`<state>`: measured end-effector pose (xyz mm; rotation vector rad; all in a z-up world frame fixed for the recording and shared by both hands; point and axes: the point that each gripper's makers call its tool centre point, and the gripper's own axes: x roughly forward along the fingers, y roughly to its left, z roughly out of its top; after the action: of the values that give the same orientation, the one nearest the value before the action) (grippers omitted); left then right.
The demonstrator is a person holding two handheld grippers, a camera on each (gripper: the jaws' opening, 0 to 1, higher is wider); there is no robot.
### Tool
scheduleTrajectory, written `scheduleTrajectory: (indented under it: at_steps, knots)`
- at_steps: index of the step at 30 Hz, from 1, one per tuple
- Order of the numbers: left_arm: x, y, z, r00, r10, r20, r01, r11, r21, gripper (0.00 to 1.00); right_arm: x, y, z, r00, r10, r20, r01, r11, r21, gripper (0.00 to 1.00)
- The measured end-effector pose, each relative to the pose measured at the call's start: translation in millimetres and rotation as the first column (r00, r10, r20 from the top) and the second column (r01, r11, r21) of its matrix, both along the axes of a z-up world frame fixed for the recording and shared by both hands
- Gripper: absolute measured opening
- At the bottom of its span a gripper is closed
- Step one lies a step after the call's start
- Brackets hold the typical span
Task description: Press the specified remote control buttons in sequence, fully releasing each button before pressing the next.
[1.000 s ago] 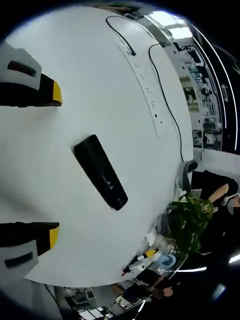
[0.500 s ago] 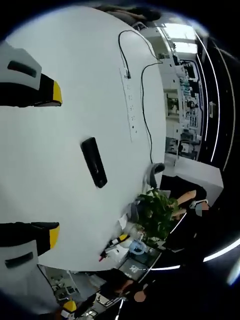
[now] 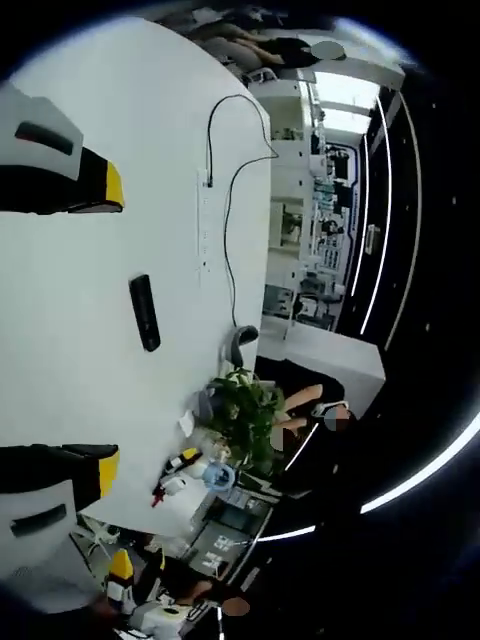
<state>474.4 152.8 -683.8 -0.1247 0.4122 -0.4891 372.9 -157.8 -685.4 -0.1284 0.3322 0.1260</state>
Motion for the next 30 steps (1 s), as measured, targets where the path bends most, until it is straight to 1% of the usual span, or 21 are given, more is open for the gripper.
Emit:
scheduleTrajectory:
  at_steps: [2, 5, 7, 9, 10, 11, 12, 14, 17, 18, 20, 21, 23, 24, 25, 26, 27, 28, 30]
  knots:
    - [-9.9, 1.0, 6.8, 1.000, 0.006, 0.028, -0.007, 1.000, 0.020, 1.00, 0.2, 0.6, 0.7, 1.000, 0.004, 0.004, -0.004, 1.000, -0.001, 0.90]
    - [-21.7, 4.2, 11.2, 0.999, 0.018, 0.029, -0.018, 1.000, 0.003, 1.00, 0.3, 1.9, -0.6, 1.000, 0.010, -0.003, -0.010, 1.000, -0.008, 0.90]
    - [-30.5, 10.0, 18.8, 0.997, 0.043, 0.061, -0.043, 0.999, -0.008, 1.00, 0.2, 2.4, -1.2, 1.000, 0.012, -0.006, -0.012, 1.000, -0.009, 0.90]
    - [-40.0, 14.1, 29.6, 0.990, 0.054, 0.128, -0.053, 0.999, -0.011, 1.00, 0.1, 2.0, -1.0, 1.000, 0.010, -0.004, -0.010, 1.000, -0.010, 0.89]
    - [-45.3, 18.5, 35.1, 0.982, 0.082, 0.168, -0.080, 0.997, -0.020, 1.00, 0.1, 2.3, -1.1, 1.000, 0.011, -0.005, -0.011, 1.000, -0.008, 0.89]
    - [-50.8, 19.4, 35.5, 0.981, 0.085, 0.174, -0.083, 0.996, -0.019, 1.00, 0.0, 3.0, -1.4, 1.000, 0.014, -0.007, -0.014, 1.000, -0.006, 0.90]
    - [-56.9, 19.5, 32.9, 0.985, 0.082, 0.154, -0.080, 0.997, -0.014, 1.00, -0.1, 3.6, -1.8, 1.000, 0.018, -0.009, -0.018, 1.000, -0.007, 0.90]
    - [-67.1, 22.6, 30.2, 0.985, 0.094, 0.142, -0.095, 0.995, 0.001, 1.00, -0.7, 6.1, -2.8, 0.999, 0.029, -0.014, -0.029, 0.999, -0.019, 0.89]
    - [-83.5, 26.4, 23.2, 0.986, 0.103, 0.128, -0.111, 0.992, 0.053, 1.00, -0.8, 6.0, -2.7, 1.000, 0.028, -0.013, -0.028, 0.999, -0.029, 0.89]
    - [-85.0, 27.2, 22.0, 0.986, 0.107, 0.126, -0.115, 0.992, 0.059, 1.00, -0.8, 5.4, -2.8, 1.000, 0.026, -0.014, -0.027, 0.999, -0.027, 0.89]
    - [-91.3, 29.7, 18.4, 0.983, 0.125, 0.133, -0.134, 0.989, 0.059, 1.00, -0.9, 4.5, -3.7, 1.000, 0.022, -0.020, -0.022, 0.999, -0.023, 0.89]
    - [-94.0, 30.4, 17.5, 0.979, 0.140, 0.147, -0.148, 0.988, 0.047, 1.00, -0.9, 4.0, -4.1, 1.000, 0.020, -0.022, -0.020, 1.000, -0.024, 0.89]
    - [-96.8, 31.5, 15.3, 0.972, 0.168, 0.167, -0.176, 0.984, 0.038, 1.00, -1.0, 3.9, -4.4, 1.000, 0.021, -0.024, -0.021, 0.999, -0.024, 0.88]
    - [-96.6, 32.2, 14.2, 0.970, 0.175, 0.168, -0.185, 0.982, 0.043, 1.00, -1.1, 4.1, -4.4, 0.999, 0.022, -0.024, -0.023, 0.999, -0.024, 0.88]
    - [-96.2, 33.3, 13.0, 0.970, 0.179, 0.166, -0.191, 0.980, 0.062, 1.00, -1.2, 4.5, -4.6, 0.999, 0.024, -0.025, -0.025, 0.999, -0.025, 0.88]
    - [-95.1, 37.3, 10.5, 0.970, 0.177, 0.164, -0.197, 0.974, 0.114, 1.00, -1.3, 4.9, -5.5, 0.999, 0.026, -0.029, -0.027, 0.999, -0.027, 0.88]
    - [-93.8, 38.6, 11.0, 0.968, 0.182, 0.175, -0.206, 0.970, 0.132, 1.00, -1.3, 5.1, -5.8, 0.999, 0.027, -0.030, -0.028, 0.999, -0.029, 0.88]
    - [-93.5, 38.4, 11.1, 0.966, 0.182, 0.186, -0.209, 0.968, 0.139, 1.00, -1.3, 5.0, -6.0, 0.999, 0.028, -0.031, -0.029, 0.999, -0.029, 0.87]
    - [-93.4, 37.6, 10.4, 0.966, 0.178, 0.186, -0.205, 0.970, 0.134, 1.00, -1.6, 4.4, -6.1, 0.999, 0.025, -0.032, -0.026, 0.999, -0.024, 0.87]
